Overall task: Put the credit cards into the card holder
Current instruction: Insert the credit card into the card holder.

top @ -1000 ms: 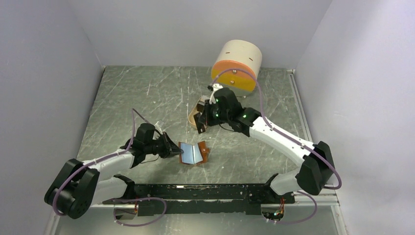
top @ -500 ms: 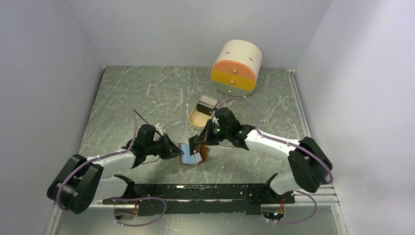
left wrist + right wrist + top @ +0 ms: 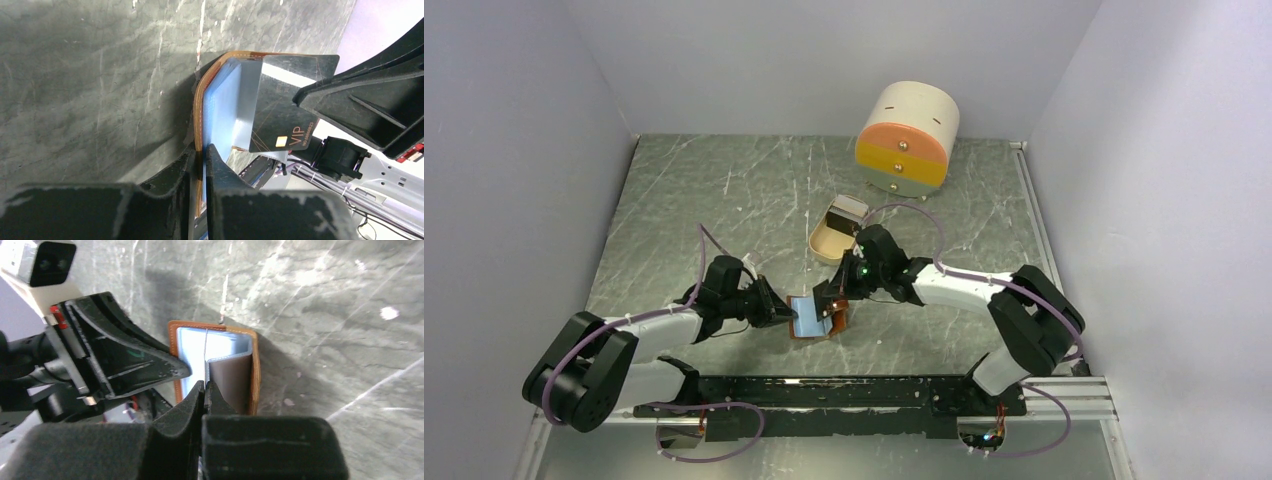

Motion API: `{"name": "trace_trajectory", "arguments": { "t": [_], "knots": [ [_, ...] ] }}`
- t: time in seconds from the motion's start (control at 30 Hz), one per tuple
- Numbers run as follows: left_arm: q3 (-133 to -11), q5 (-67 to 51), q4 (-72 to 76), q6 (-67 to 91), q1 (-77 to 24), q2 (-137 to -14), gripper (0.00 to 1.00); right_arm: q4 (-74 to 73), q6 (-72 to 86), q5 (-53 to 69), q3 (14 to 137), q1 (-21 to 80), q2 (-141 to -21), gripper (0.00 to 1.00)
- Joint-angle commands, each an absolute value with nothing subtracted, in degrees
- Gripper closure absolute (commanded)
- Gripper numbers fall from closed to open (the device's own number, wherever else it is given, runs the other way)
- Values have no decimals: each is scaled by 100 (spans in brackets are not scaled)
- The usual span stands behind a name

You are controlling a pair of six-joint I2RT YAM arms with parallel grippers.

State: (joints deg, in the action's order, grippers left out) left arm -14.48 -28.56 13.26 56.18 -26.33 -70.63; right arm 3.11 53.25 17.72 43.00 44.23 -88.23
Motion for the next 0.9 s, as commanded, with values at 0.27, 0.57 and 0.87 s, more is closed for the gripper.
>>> {"name": "trace_trajectory", "arguments": {
  "t": [0.27, 0.57, 0.87],
  "knots": [
    [-1441, -2678, 1205, 5339, -2663, -7199, 88, 604, 4335, 1343, 3857, 4421, -8795, 100],
    [-1346, -2566, 1078, 5253, -2663, -7191, 90, 1910, 5023, 1648, 3105, 4412, -8881, 100],
    [-1295, -2448, 1081, 5185, -2663, -7278, 91, 2501, 5358, 1697, 2716, 4355, -8743, 100]
  ]
}}
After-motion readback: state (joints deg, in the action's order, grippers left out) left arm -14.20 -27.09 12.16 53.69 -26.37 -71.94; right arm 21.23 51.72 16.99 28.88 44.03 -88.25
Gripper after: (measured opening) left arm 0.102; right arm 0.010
